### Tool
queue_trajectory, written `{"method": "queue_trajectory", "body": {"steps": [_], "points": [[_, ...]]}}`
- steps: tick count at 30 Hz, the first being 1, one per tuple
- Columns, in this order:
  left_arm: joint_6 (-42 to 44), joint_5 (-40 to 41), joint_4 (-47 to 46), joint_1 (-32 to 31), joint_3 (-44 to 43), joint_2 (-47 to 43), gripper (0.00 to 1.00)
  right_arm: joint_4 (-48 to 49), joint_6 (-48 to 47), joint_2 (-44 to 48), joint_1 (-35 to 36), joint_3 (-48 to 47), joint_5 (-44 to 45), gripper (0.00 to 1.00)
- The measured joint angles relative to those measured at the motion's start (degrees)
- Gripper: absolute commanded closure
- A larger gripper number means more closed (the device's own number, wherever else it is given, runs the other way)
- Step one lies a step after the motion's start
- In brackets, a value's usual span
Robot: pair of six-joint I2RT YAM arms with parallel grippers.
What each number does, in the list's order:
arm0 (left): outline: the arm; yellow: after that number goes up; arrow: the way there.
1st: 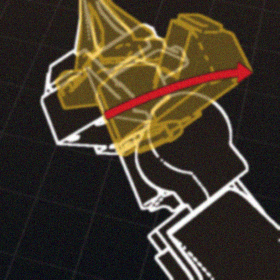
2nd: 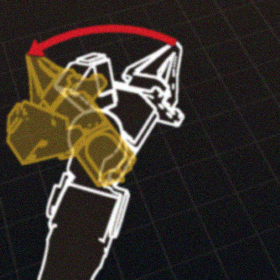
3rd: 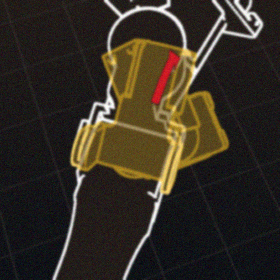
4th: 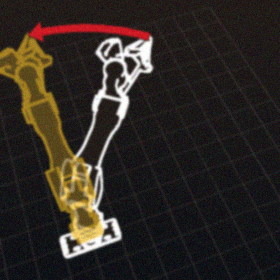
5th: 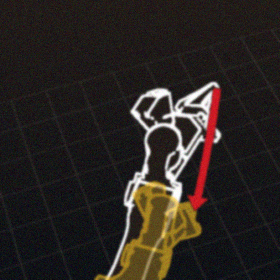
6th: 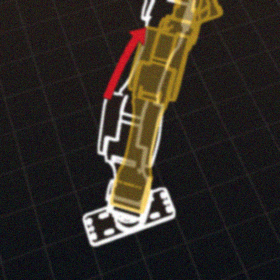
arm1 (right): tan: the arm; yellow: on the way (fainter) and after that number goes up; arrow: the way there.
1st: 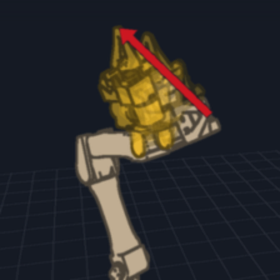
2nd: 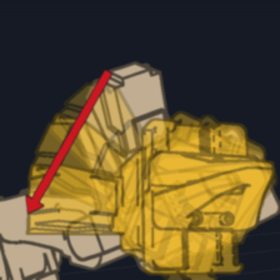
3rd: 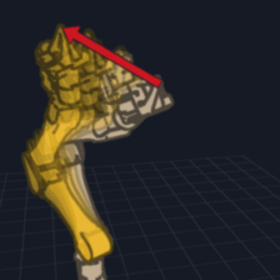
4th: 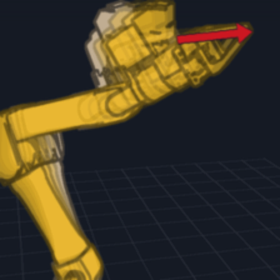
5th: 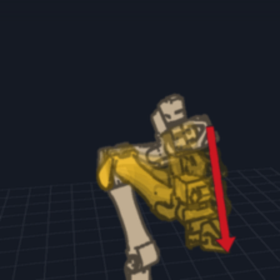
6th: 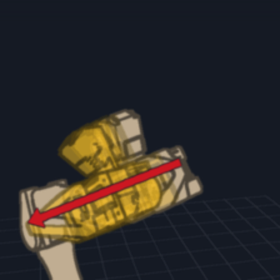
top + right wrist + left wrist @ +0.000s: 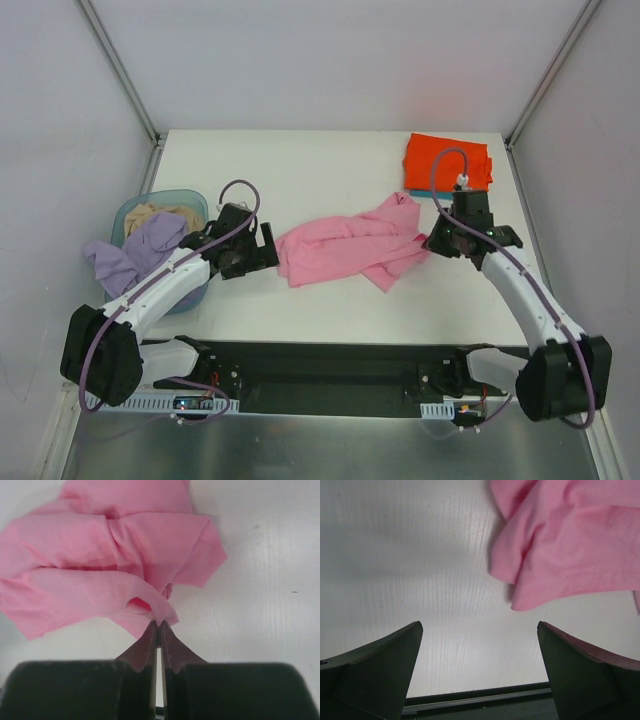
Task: Fold and stack the t-shirts
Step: Flatten the tshirt out
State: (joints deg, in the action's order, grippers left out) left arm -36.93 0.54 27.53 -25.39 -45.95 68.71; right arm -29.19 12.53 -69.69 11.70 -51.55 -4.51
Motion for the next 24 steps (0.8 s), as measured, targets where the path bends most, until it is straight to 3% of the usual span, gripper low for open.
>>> {"method": "queue_trajectory", "body": {"steps": [5, 7, 13, 24], "points": [[-0.2, -0.5, 0.0, 0.0, 0.0, 1.8, 0.01, -6.2, -2.1, 12.4, -1.5, -5.2, 8.6, 0.96], [-0.2, -2.2, -0.1, 0.0, 0.0, 3.3, 0.05, -8.0, -2.8, 15.0, -2.6, -7.4, 11.3, 0.96], [-0.6, -10.2, -3.3, -1.7, 1.4, 6.4, 0.12, -11.6, -3.6, 16.4, -3.3, -7.1, 13.8, 0.95], [-4.1, -17.2, -9.3, -22.1, -0.8, 14.7, 0.29, -13.5, -4.0, 14.8, -3.6, -3.5, 14.5, 0.95]]}}
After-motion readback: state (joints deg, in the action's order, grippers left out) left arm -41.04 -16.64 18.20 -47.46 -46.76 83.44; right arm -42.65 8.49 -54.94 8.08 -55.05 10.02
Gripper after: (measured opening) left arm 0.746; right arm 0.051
